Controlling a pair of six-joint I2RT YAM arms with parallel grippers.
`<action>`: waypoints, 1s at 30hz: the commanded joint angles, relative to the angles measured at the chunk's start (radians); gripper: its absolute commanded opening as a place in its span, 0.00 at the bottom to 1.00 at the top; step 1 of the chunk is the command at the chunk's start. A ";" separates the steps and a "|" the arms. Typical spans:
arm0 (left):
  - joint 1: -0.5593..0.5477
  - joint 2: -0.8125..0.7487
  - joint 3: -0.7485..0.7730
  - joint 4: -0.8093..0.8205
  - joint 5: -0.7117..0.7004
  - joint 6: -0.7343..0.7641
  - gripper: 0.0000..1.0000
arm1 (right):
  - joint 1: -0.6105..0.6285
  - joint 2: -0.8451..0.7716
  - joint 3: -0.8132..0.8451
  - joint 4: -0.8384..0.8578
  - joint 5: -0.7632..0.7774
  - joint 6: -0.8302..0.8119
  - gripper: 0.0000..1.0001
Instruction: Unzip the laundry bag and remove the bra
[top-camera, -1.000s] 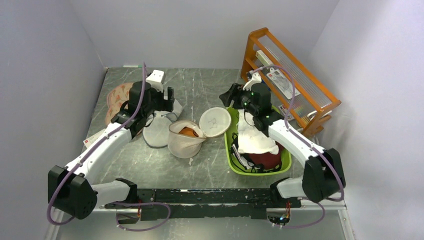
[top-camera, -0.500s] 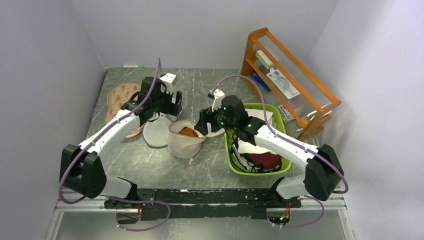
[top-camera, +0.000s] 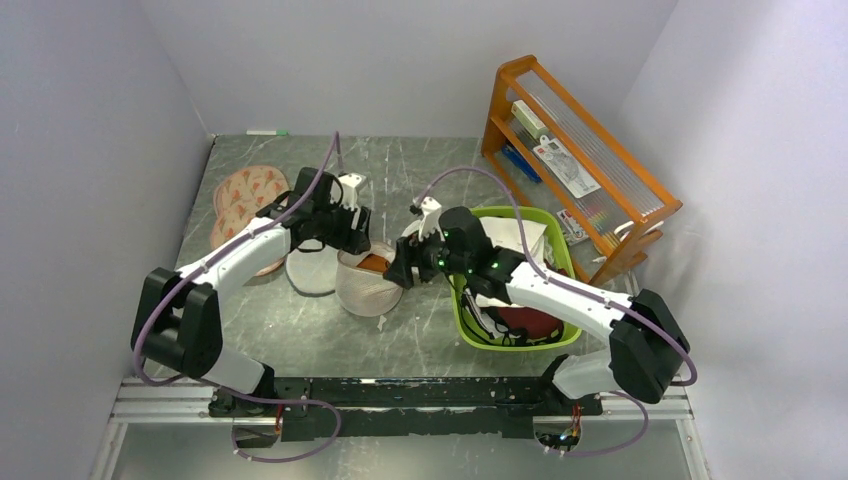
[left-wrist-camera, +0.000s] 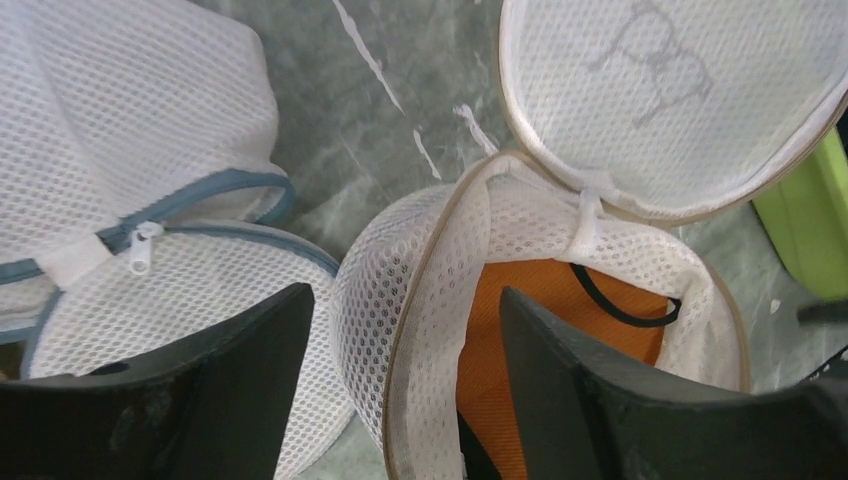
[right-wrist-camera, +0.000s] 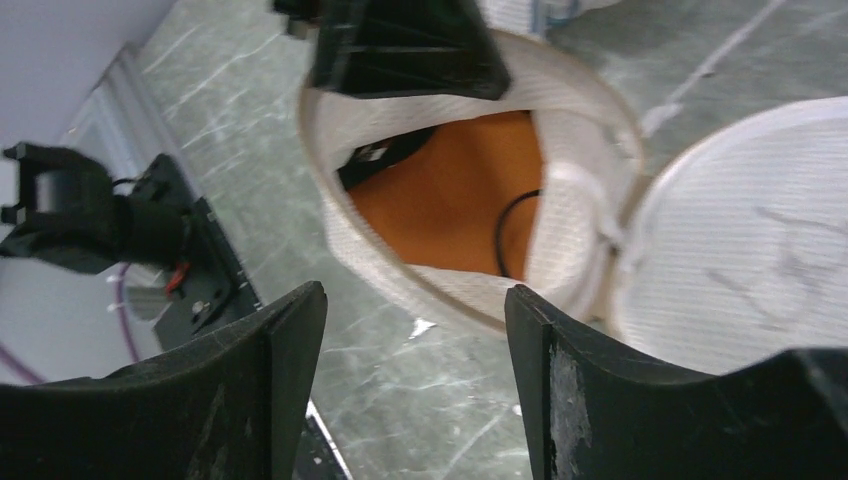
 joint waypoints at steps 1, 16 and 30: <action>0.005 0.014 0.023 -0.029 0.082 0.015 0.75 | 0.057 0.011 -0.033 0.104 -0.082 0.038 0.63; 0.005 -0.109 -0.025 0.099 0.240 0.027 0.07 | 0.189 0.057 -0.146 0.312 -0.166 0.126 0.36; 0.003 -0.253 -0.105 0.244 0.312 0.013 0.07 | 0.175 -0.149 -0.061 0.101 0.253 0.101 0.55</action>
